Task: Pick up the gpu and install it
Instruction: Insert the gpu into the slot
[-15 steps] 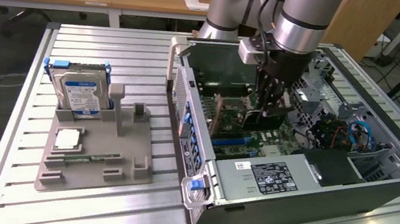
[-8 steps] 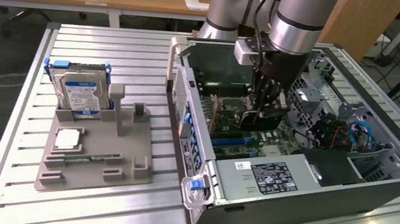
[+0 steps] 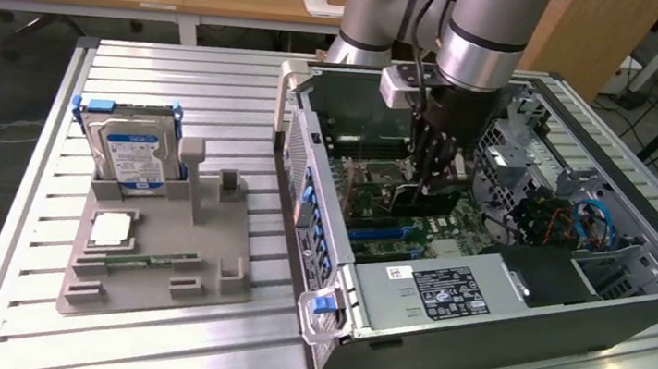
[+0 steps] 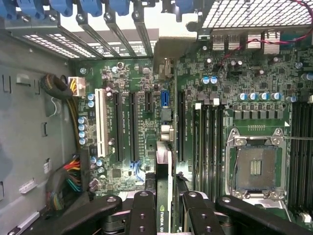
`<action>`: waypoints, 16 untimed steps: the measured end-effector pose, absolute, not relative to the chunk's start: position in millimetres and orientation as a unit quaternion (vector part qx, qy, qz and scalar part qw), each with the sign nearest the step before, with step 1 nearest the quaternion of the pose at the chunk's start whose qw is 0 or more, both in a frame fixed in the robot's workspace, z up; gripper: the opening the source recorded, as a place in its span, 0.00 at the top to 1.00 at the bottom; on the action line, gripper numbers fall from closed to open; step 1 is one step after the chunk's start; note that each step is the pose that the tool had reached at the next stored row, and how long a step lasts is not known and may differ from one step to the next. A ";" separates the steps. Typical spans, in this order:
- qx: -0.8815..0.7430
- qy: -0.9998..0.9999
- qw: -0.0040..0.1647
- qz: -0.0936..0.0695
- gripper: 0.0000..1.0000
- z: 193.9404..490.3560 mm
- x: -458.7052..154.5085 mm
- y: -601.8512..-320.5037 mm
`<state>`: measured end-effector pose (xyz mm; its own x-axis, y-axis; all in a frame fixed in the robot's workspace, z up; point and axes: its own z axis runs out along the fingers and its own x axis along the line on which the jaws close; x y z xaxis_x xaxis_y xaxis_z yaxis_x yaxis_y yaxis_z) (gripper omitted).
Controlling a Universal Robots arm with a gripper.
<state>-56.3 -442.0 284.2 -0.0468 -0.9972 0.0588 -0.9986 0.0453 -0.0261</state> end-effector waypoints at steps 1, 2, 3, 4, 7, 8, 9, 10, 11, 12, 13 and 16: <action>0.690 -0.723 0.012 0.030 0.74 283.9 -56.9 -442.0; 0.690 -0.723 0.012 0.030 0.74 283.6 -57.4 -442.1; 0.690 -0.723 0.012 0.030 0.74 283.3 -57.9 -442.0; 0.690 -0.723 0.012 0.030 0.74 283.1 -58.1 -442.0; 0.690 -0.723 0.012 0.030 0.74 282.4 -58.5 -442.0; 0.690 -0.723 0.012 0.030 0.74 282.3 -58.6 -442.0; 0.690 -0.723 0.012 0.030 0.74 281.1 -59.3 -442.0; 0.690 -0.723 0.012 0.030 0.74 280.8 -59.3 -442.0; 0.690 -0.723 0.012 0.030 0.74 280.8 -59.3 -442.0; 0.690 -0.723 0.012 0.030 0.74 280.8 -59.4 -442.0; 0.690 -0.723 0.012 0.030 0.74 280.8 -59.4 -442.0; 0.690 -0.723 0.012 0.030 0.74 280.8 -59.4 -442.0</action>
<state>-59.4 -442.0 280.8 -0.0467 -0.9972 0.0588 -0.9986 0.0452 -0.0267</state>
